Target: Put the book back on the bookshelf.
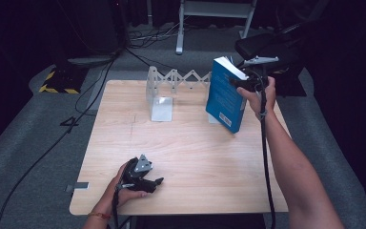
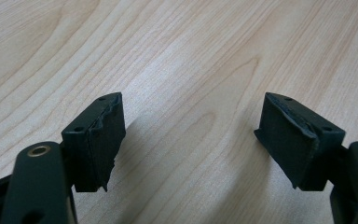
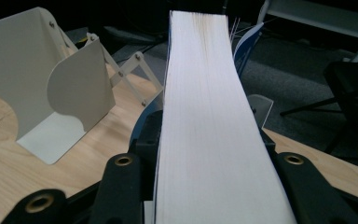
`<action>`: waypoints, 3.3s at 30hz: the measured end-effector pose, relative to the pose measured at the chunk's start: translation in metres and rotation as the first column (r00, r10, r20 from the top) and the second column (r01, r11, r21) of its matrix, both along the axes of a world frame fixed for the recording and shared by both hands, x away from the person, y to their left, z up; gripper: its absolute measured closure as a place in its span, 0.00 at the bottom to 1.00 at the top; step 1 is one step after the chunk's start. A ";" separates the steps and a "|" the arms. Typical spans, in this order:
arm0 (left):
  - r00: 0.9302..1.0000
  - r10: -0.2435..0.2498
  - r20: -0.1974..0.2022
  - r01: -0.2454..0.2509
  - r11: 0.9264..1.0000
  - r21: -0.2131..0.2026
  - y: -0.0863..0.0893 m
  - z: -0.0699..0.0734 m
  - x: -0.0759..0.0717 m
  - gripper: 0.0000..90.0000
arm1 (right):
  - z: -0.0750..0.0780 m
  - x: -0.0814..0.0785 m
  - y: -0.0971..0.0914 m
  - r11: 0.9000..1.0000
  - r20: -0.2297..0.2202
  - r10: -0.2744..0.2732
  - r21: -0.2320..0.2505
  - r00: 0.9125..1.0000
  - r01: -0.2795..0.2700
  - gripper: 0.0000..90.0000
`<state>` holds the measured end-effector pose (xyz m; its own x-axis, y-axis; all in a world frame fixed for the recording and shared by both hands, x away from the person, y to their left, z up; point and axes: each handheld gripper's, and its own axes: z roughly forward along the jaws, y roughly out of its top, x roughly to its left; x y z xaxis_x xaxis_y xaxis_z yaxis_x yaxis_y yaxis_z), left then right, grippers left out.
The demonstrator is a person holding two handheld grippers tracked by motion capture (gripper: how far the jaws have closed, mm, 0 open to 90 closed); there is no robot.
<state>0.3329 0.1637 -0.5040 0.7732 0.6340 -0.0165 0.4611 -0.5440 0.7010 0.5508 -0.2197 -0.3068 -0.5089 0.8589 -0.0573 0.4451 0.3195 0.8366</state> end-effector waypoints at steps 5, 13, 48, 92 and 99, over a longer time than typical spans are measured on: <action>1.000 0.000 0.002 0.000 1.000 0.004 -0.001 0.000 0.001 0.24 | -0.003 -0.009 -0.008 0.999 -0.037 0.034 -0.011 0.999 -0.035 0.67; 1.000 0.000 0.001 0.000 1.000 0.004 -0.001 0.000 0.001 0.24 | -0.001 -0.026 -0.008 0.993 -0.083 0.074 -0.081 0.994 -0.081 0.66; 1.000 0.002 -0.001 -0.002 1.000 0.005 -0.001 0.000 0.001 0.24 | 0.028 0.024 0.012 0.981 -0.241 0.076 -0.154 0.968 -0.115 0.67; 1.000 -0.010 -0.005 0.010 1.000 0.002 -0.002 0.000 0.000 0.23 | 0.018 -0.010 -0.013 0.997 -0.125 -0.069 -0.050 0.990 0.063 0.66; 1.000 -0.006 -0.005 0.006 1.000 0.000 -0.003 0.000 0.000 0.23 | 0.015 -0.024 -0.006 0.991 -0.064 -0.120 -0.061 0.991 0.116 0.66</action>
<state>0.3331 0.1612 -0.5042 0.7771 0.6290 -0.0200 0.4610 -0.5473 0.6985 0.5272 -0.2254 -0.2914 -0.4085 0.9095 -0.0771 0.5373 0.3079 0.7851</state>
